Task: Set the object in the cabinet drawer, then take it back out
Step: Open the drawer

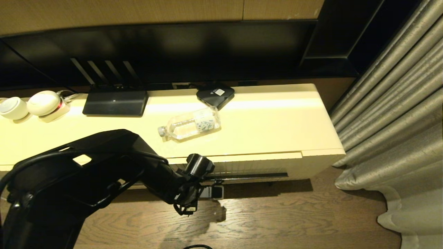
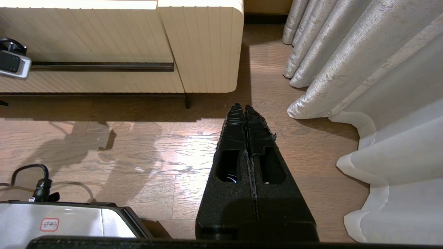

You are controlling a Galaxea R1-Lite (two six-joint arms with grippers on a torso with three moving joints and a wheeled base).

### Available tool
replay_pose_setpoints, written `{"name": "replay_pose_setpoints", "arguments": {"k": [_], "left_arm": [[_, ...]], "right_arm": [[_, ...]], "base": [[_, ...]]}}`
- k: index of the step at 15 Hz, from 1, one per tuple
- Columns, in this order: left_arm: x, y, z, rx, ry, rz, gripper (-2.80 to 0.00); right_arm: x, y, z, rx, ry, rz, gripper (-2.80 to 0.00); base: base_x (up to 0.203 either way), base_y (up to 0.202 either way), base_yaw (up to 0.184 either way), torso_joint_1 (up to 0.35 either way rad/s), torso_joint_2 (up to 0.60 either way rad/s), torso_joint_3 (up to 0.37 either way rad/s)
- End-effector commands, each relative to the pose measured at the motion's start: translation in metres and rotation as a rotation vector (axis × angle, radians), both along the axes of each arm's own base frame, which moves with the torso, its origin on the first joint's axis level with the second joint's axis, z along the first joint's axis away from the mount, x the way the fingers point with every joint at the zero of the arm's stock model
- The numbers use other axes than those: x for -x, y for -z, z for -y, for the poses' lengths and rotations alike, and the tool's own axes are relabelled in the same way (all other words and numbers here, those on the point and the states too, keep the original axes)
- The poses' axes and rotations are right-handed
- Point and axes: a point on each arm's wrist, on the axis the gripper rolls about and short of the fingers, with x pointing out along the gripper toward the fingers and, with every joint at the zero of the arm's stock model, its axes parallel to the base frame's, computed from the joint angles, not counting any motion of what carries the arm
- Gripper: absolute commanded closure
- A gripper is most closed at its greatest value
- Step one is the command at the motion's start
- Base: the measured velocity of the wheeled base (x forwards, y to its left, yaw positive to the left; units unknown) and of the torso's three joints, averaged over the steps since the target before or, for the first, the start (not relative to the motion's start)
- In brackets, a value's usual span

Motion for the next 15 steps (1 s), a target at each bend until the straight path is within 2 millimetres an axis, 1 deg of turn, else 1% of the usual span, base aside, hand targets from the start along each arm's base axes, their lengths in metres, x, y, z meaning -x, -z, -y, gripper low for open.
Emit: {"name": "replay_pose_setpoints", "arguments": {"k": [1, 7, 15], "left_arm": [[0.0, 0.004, 0.0, -0.011, 0.004, -0.009, -2.8], [0.003, 0.003, -0.001, -0.019, 0.021, -0.023, -2.8], [0.018, -0.004, -0.007, 0.007, 0.05, -0.062, -2.8]], "right_arm": [[0.0, 0.0, 0.0, 0.0, -0.001, -0.001, 0.0], [0.0, 0.0, 0.0, 0.0, -0.001, -0.001, 0.0], [0.0, 0.0, 0.0, 0.0, -0.001, -0.001, 0.0]], "base": [[0.0, 0.0, 0.0, 0.0, 0.0, 0.0], [0.0, 0.0, 0.0, 0.0, 0.0, 0.0], [0.0, 0.0, 0.0, 0.0, 0.0, 0.0]]}}
